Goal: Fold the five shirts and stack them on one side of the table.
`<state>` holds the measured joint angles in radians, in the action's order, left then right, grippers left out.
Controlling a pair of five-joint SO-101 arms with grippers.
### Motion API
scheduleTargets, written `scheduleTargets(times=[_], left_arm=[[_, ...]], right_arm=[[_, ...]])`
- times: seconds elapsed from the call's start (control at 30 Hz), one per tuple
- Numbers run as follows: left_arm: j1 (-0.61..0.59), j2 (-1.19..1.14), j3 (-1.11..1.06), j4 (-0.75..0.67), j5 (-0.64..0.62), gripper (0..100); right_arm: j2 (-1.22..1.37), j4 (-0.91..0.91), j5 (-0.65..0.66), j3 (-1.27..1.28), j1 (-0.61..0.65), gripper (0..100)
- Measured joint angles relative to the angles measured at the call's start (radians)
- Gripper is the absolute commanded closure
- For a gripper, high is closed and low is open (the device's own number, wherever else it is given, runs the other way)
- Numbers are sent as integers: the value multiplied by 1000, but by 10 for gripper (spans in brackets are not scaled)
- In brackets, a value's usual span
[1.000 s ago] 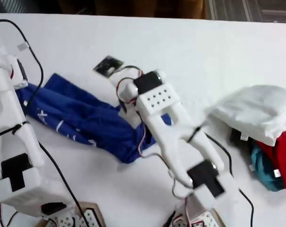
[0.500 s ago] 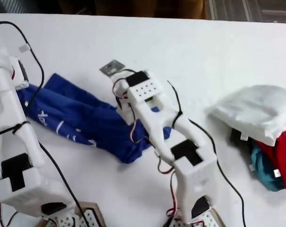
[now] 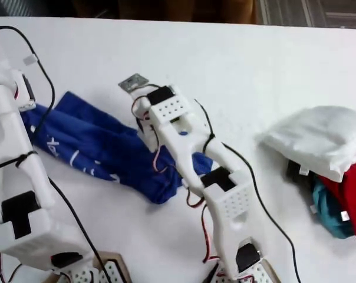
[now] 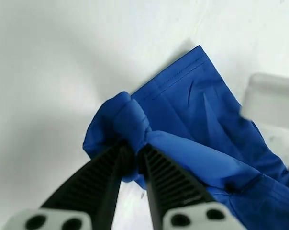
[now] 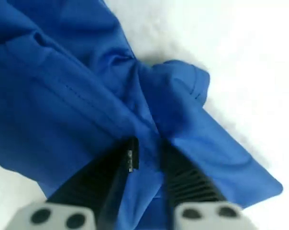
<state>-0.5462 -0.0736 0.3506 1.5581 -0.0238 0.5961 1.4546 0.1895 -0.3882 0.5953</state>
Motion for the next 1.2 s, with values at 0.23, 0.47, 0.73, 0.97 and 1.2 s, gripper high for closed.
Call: scheduleTargets(times=[0.23, 0.47, 0.73, 0.97, 1.2], left_arm=[[0, 0, 0, 0, 0, 972], [0, 0, 0, 0, 0, 972], [0, 0, 0, 0, 0, 972], [0, 0, 0, 0, 0, 972], [0, 0, 0, 0, 0, 972]], right_arm=[[0, 0, 0, 0, -2, 981], [0, 37, 0, 0, -41, 954], [0, 69, 21, 0, -46, 818], [0, 71, 34, 0, -46, 818], [6, 71, 34, 0, -46, 818]])
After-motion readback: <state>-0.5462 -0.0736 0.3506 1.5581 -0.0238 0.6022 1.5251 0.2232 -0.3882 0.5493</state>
